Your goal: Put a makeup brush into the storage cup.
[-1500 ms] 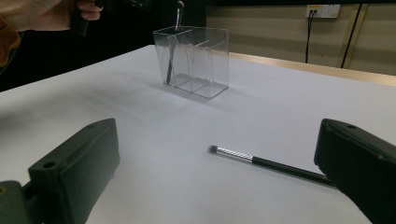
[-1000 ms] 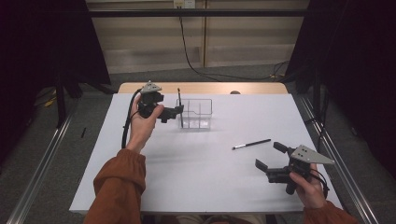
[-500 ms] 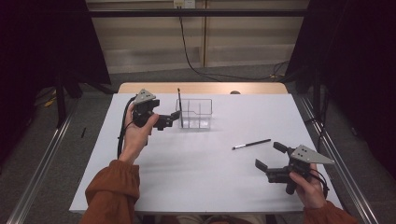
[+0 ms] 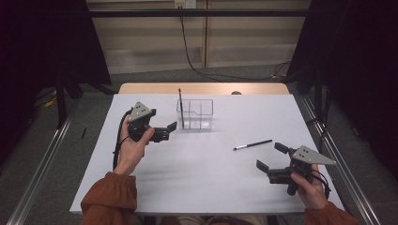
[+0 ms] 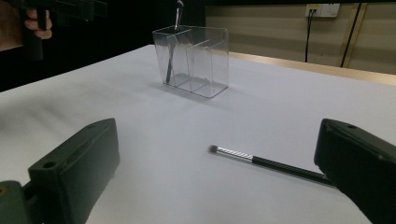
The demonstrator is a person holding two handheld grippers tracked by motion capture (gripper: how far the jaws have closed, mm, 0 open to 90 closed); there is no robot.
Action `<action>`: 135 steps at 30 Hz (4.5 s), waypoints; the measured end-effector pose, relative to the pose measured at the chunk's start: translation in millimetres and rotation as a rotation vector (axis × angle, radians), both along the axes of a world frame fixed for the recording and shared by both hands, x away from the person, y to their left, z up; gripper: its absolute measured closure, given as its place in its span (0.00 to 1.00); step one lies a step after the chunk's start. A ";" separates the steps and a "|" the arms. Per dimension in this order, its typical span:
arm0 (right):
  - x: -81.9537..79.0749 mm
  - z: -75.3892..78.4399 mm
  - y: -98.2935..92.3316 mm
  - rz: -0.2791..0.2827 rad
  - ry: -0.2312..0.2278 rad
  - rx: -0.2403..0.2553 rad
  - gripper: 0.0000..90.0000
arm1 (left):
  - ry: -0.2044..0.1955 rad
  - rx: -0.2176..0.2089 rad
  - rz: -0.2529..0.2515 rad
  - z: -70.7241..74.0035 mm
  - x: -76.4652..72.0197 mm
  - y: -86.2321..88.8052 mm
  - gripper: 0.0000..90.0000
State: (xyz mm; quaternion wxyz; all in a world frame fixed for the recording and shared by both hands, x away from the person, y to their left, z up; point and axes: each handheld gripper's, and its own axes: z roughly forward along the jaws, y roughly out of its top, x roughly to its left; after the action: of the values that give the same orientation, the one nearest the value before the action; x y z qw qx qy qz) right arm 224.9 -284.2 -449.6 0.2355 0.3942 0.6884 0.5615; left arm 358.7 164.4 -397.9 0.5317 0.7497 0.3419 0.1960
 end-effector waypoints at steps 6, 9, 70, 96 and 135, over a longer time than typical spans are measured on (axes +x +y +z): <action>0.2 0.0 0.1 -0.001 0.001 0.000 0.00 | -0.028 0.002 0.007 -0.4 -16.3 5.4 0.06; 0.1 0.1 -0.2 -0.001 -0.001 -0.001 0.00 | -0.031 -0.012 0.007 2.2 -24.9 7.8 0.07; 3.9 5.8 -1.2 -0.006 0.002 -0.012 0.00 | -0.031 -0.044 0.084 -30.2 -109.7 56.3 0.04; 65.0 21.6 -10.1 -0.033 0.022 -0.080 0.01 | -0.026 -0.017 0.045 -32.2 -109.6 48.8 0.03; 131.2 28.2 -10.4 0.221 0.430 -0.445 0.03 | -0.042 0.019 0.043 -34.8 -106.7 50.4 0.03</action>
State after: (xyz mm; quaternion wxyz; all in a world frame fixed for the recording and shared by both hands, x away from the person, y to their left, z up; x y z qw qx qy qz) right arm 356.1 -294.6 -421.4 0.1029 0.3656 0.8667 0.3235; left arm 252.0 214.8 -432.6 0.5272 0.7430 0.3448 0.2260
